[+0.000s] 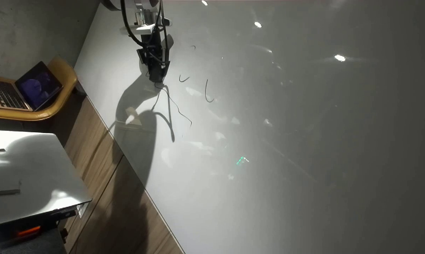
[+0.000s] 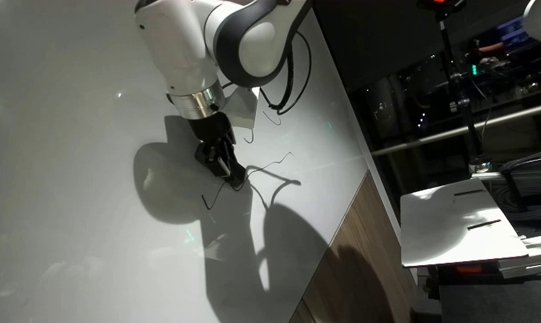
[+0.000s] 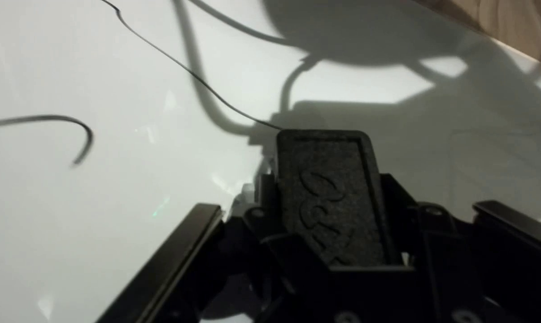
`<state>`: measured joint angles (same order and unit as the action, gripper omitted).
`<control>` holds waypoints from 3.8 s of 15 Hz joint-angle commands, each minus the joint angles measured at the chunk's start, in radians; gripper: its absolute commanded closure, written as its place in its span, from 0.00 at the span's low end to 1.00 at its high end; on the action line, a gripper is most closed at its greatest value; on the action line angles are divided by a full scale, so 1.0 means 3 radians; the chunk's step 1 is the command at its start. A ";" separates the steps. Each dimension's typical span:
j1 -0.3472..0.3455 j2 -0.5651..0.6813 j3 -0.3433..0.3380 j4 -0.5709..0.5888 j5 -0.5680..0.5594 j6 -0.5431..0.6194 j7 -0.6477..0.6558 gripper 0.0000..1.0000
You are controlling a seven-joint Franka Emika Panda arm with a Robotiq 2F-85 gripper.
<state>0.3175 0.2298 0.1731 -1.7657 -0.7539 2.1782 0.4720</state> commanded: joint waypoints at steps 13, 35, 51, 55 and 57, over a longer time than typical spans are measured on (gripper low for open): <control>-0.0928 -0.0586 -0.0549 -0.0382 -0.0020 0.0252 -0.0494 0.68; -0.0695 -0.0327 -0.0271 -0.0103 0.0257 0.0161 -0.0432 0.68; -0.0201 -0.0207 -0.0009 0.0806 0.0149 -0.0694 -0.0639 0.68; -0.0323 -0.0279 -0.0119 0.0991 0.0122 -0.0881 -0.0863 0.68; -0.0417 -0.0334 -0.0185 0.1038 0.0140 -0.0934 -0.0976 0.68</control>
<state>0.2448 0.1148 0.1580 -1.5393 -0.6829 1.8772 0.2589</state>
